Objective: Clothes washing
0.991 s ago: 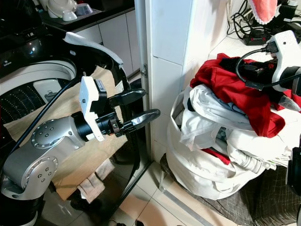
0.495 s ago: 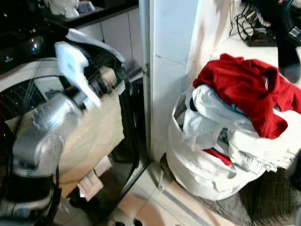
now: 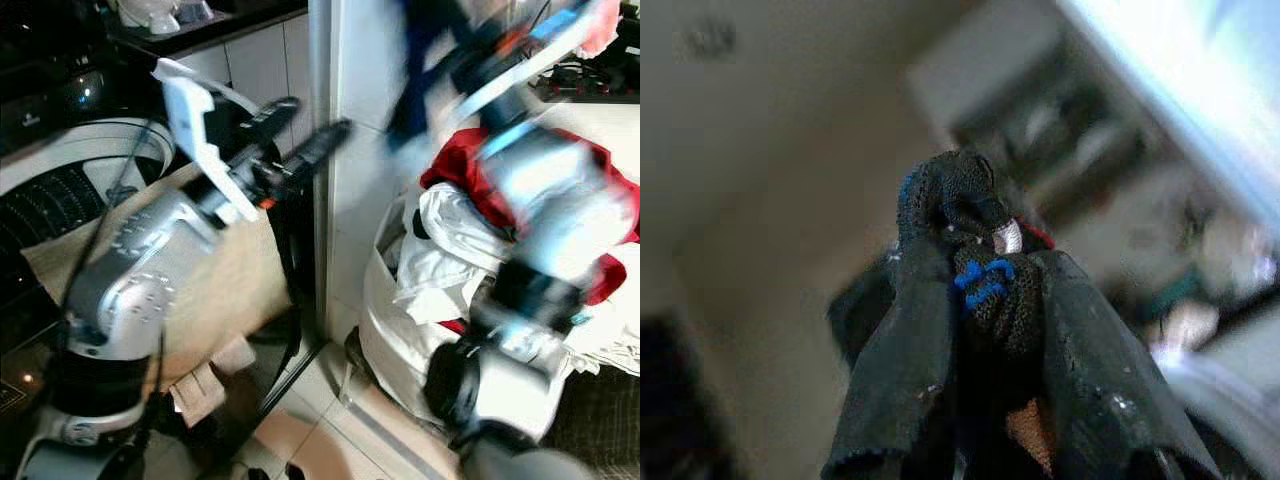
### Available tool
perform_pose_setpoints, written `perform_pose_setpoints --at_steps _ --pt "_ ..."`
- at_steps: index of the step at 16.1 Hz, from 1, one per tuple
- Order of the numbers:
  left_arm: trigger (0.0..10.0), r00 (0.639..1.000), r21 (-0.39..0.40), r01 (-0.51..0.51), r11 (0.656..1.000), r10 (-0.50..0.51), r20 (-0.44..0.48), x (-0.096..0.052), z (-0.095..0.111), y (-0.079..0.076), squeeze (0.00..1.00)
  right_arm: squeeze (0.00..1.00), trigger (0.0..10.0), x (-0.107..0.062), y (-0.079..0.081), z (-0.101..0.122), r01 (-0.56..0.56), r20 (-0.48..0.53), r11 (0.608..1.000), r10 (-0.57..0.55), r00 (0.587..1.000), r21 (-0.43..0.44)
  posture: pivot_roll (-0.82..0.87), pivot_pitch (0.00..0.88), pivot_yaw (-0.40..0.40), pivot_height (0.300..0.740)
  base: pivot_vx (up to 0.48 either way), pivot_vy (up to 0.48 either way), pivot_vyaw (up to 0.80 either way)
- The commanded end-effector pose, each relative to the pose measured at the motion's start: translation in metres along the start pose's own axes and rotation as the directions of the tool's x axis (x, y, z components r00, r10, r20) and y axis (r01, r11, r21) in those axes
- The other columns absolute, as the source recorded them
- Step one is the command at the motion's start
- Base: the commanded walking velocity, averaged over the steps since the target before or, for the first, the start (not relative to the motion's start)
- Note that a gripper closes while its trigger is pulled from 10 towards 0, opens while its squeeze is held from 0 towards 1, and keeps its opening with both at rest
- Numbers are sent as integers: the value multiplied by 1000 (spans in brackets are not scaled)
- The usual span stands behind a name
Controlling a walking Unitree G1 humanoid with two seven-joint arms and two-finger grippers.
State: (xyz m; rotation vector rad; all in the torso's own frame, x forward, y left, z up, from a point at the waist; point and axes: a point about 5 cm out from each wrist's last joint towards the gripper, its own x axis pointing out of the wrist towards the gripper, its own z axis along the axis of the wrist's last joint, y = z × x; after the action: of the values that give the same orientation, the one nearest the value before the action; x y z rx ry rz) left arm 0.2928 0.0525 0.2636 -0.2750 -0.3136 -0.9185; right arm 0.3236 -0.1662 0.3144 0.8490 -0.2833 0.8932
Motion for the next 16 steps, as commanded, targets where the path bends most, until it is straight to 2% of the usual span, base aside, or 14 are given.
perform_pose_setpoints --at_steps 1,3,5,7,9,10,11,13,16 --pt "10000 996 -11 10 1000 -9 86 -3 15 0 1000 0 0 -3 14 -4 -39 -68 998 35 997 -53 -70 0 34 740 0 0 0" --pt "10000 988 -40 23 999 -16 152 -11 26 3 1000 0 0 -9 17 -5 -27 -104 996 18 994 -90 -67 0 31 740 0 0 0" --pt "10000 975 -127 83 988 -54 216 -16 34 0 1000 0 0 -18 26 -9 -51 -147 994 37 988 -99 -65 0 29 740 0 0 0" --pt "10000 975 -149 92 985 -59 216 -16 34 -1 1000 0 0 -21 29 -13 -70 -177 993 52 983 -100 -68 0 33 740 0 0 0" --pt "10000 988 -170 48 984 -22 154 -11 23 0 1000 0 0 -26 39 -27 -111 -238 988 83 968 -105 -81 0 48 740 0 0 0" --pt "10000 989 -196 27 980 2 145 -10 22 2 827 0 0 -28 42 -32 -129 -258 987 99 961 -100 -84 0 51 740 0 0 0" --pt "10000 988 -212 22 977 11 153 -9 24 3 0 0 0 -30 44 -35 -131 -275 986 99 956 -100 -86 0 53 740 0 0 0" --pt "10000 976 -267 37 963 22 216 -10 32 5 0 0 0 -34 40 -38 -98 -290 989 63 955 -110 -86 0 56 740 0 0 0" --pt "10000 965 -292 68 954 12 262 -12 38 3 0 0 0 -37 36 -38 -74 -290 990 37 956 -117 -82 0 53 740 0 0 0"
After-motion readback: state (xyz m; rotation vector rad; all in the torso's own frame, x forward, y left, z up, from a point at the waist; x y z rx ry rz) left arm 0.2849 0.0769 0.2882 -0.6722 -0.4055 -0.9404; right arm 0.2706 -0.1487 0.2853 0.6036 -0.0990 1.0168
